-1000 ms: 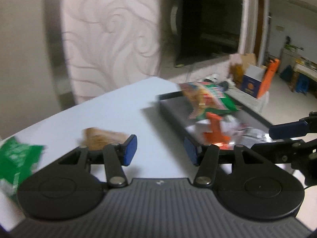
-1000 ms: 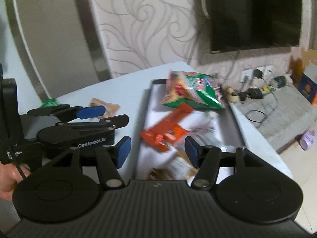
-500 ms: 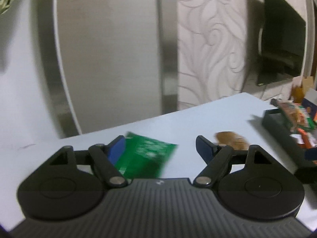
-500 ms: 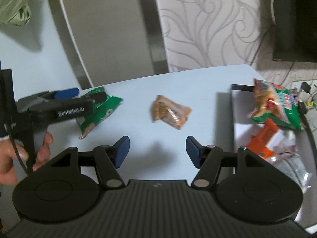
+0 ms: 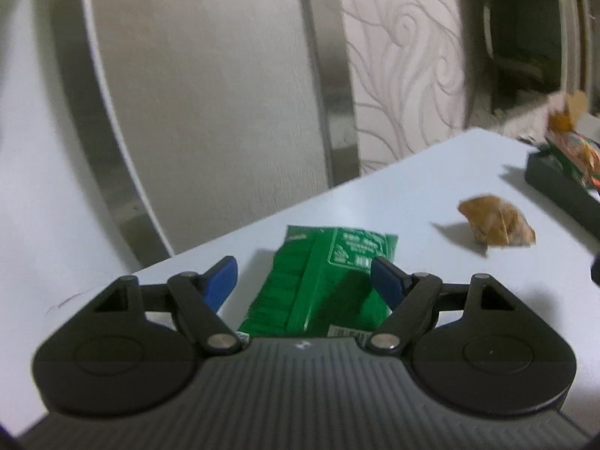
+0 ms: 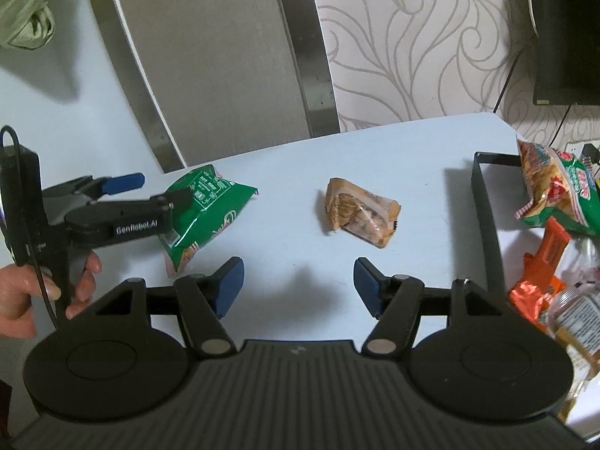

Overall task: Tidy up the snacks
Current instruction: 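Grasp the green packet with the left tool while the right tool grasps the brown pastry, then carry the green packet and brown pastry with both tools over the black box, then lower both tools into the box and open them to drop the packet and pastry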

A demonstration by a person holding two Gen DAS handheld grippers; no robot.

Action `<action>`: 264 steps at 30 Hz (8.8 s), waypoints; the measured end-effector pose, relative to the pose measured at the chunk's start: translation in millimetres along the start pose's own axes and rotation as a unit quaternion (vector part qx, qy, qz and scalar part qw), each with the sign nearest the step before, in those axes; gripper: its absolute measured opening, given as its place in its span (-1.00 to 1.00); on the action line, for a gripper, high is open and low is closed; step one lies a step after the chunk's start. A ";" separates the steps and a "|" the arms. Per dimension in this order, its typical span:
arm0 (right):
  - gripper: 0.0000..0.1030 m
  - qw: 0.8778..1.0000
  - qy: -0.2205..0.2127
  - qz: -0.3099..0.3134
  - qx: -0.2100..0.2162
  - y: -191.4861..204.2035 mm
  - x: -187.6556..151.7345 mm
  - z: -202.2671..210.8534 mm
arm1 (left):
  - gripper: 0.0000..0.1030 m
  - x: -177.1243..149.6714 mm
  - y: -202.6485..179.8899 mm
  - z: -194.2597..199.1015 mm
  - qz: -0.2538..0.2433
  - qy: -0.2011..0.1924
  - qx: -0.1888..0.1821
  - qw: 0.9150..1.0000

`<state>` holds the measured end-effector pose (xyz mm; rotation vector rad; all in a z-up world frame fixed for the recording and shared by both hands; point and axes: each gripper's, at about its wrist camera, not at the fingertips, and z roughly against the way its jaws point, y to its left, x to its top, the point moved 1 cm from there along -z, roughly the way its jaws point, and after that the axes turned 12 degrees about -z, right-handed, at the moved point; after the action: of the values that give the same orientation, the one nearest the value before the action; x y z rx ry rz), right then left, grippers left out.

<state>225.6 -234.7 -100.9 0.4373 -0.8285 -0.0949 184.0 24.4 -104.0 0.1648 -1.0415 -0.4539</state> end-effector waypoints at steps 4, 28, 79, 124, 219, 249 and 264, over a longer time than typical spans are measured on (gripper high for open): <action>0.36 1.000 0.001 -0.008 -0.008 5.5 -2.4 -5.7 | 0.55 -3.6 -3.3 -12.8 -0.032 0.000 -0.042 0.999; 0.51 0.997 -0.005 -0.039 -0.073 -16.8 42.2 -57.3 | 0.74 -16.1 -19.2 -32.4 0.041 0.045 -0.081 0.995; 0.33 0.991 0.051 0.097 -0.080 1.5 -29.8 -51.6 | 0.74 -22.8 -42.6 -12.7 0.022 0.047 -0.091 0.995; 0.29 0.994 0.062 0.078 -0.050 -0.7 -58.9 7.2 | 0.33 -28.9 -75.2 30.2 0.043 0.052 -0.107 0.992; 0.60 0.987 -0.039 0.041 -0.152 -141.1 -1.0 101.0 | 0.67 119.0 -255.9 6.5 -0.054 -0.086 -0.237 0.966; 0.71 0.988 -0.048 0.012 -0.143 -139.5 -2.5 112.3 | 0.67 134.6 -259.7 14.1 -0.054 -0.060 -0.191 0.978; 0.75 0.995 -0.041 -0.004 -0.096 -174.5 8.9 110.1 | 0.67 162.4 -277.4 6.0 -0.055 -0.029 -0.127 0.990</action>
<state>166.3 -432.5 -101.3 0.2568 -0.8901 -0.1987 168.7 -294.6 -67.1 -0.0190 -1.0254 -0.6903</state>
